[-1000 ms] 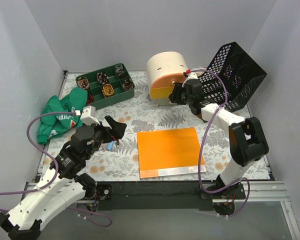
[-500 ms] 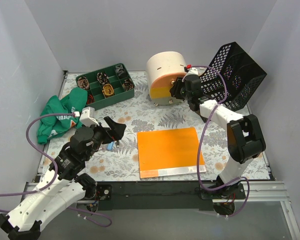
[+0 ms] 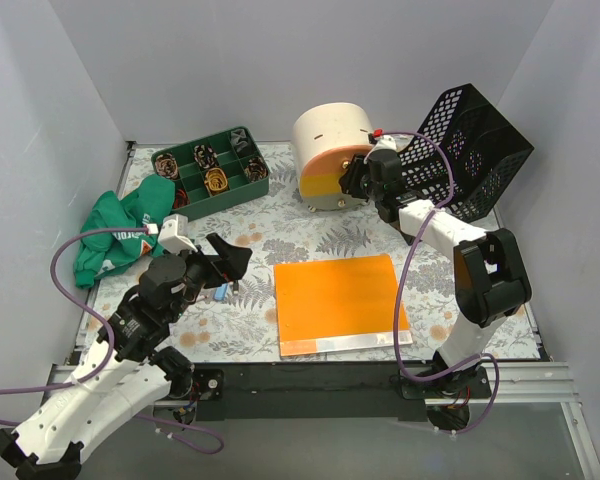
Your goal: Organize the desk
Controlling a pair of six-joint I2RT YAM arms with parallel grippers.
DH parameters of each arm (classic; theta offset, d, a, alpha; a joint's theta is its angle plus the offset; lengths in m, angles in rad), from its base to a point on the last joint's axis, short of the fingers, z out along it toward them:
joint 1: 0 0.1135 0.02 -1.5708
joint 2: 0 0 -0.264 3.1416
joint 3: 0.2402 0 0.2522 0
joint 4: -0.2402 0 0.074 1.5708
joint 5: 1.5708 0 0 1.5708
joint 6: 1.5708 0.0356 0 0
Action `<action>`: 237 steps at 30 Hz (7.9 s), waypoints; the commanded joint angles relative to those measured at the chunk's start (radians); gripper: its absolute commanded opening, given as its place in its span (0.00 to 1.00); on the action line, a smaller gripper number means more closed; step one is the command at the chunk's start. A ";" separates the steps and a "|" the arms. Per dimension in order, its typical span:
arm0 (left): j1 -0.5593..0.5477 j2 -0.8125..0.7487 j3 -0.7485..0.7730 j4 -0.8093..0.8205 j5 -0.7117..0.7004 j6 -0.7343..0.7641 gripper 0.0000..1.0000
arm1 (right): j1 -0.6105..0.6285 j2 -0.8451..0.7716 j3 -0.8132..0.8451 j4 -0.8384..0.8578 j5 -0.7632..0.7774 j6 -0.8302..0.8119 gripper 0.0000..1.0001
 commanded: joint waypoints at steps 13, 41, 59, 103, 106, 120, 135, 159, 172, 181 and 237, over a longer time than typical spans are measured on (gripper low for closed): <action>0.004 0.009 0.002 -0.003 0.002 0.001 0.98 | 0.005 0.043 0.044 0.026 -0.013 0.004 0.48; 0.004 -0.010 -0.016 -0.003 0.016 -0.011 0.98 | 0.005 -0.254 -0.264 0.012 -0.119 -0.053 0.13; 0.004 0.018 -0.032 0.014 0.018 -0.014 0.98 | 0.005 -0.343 -0.364 -0.028 -0.150 -0.065 0.29; 0.306 0.633 0.026 -0.054 0.030 -0.019 0.55 | -0.205 -0.733 -0.341 -0.560 -0.984 -1.037 0.84; 0.305 0.681 0.082 -0.126 -0.010 0.000 0.43 | -0.207 -0.742 -0.341 -0.561 -0.987 -1.034 0.84; 0.305 0.756 0.034 -0.175 0.030 0.003 0.42 | -0.207 -0.742 -0.342 -0.568 -0.995 -1.034 0.84; 0.349 0.882 0.056 -0.121 0.114 0.103 0.46 | -0.216 -0.724 -0.344 -0.566 -0.990 -1.034 0.84; 0.368 0.886 0.063 -0.103 0.219 0.109 0.09 | -0.238 -0.733 -0.344 -0.568 -0.993 -1.034 0.84; 0.326 0.681 0.292 -0.032 0.453 0.228 0.02 | -0.264 -0.739 -0.342 -0.566 -0.986 -1.037 0.84; 0.073 1.016 0.779 0.009 0.398 0.371 0.01 | -0.305 -0.750 -0.344 -0.566 -0.989 -1.040 0.85; -0.042 -0.174 0.079 0.146 -0.226 0.344 0.98 | 0.498 0.097 0.381 -0.632 -0.630 -0.686 0.79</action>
